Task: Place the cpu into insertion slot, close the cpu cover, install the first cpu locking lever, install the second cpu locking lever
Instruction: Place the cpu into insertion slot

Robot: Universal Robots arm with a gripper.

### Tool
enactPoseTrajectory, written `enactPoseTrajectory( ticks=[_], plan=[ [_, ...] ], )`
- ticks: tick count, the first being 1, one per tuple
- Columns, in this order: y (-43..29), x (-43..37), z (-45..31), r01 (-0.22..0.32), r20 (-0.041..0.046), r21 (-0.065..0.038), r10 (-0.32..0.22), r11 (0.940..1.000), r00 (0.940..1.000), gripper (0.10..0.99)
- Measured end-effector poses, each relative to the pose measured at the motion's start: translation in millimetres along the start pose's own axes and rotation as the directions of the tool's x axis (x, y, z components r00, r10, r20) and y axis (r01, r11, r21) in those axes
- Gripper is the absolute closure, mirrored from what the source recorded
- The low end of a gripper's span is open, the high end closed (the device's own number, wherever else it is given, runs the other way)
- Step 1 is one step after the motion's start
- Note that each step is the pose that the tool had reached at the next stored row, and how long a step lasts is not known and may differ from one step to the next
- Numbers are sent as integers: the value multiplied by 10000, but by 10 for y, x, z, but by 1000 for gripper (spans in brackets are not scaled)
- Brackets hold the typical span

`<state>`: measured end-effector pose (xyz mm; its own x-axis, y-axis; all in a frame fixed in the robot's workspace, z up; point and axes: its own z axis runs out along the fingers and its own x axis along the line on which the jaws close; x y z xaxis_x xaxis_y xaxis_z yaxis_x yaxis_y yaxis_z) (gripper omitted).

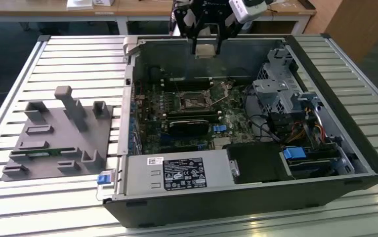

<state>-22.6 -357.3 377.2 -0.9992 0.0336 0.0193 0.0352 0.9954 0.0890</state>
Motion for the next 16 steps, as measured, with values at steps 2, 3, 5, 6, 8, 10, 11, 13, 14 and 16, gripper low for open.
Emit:
enactPoseTrajectory(
  ticks=[2, 3, 5, 6, 8, 10, 11, 13, 14, 16],
  plan=[
    [0, 0, 0, -137, 12, 2, 137, 9999, 9999, 549],
    [0, 0, 1, -218, 20, 4, 218, 9998, 9998, 549],
    [0, 0, 2, -343, 31, 6, 343, 9994, 9994, 549],
    [0, 0, 3, -411, 39, 11, 411, 9992, 9991, 549],
    [0, 2, 6, -593, 55, 21, 593, 9982, 9982, 549],
    [0, 2, 9, -806, 74, 24, 805, 9967, 9967, 549],
    [0, 2, 10, -931, 85, 23, 931, 9957, 9956, 549],
    [2, 2, 16, -1102, 103, 43, 1102, 9939, 9939, 549],
    [3, 2, 18, -1153, 111, 62, 1152, 9933, 9933, 549],
    [6, 2, 22, -1244, 123, 87, 1243, 9922, 9922, 549]
  ],
)
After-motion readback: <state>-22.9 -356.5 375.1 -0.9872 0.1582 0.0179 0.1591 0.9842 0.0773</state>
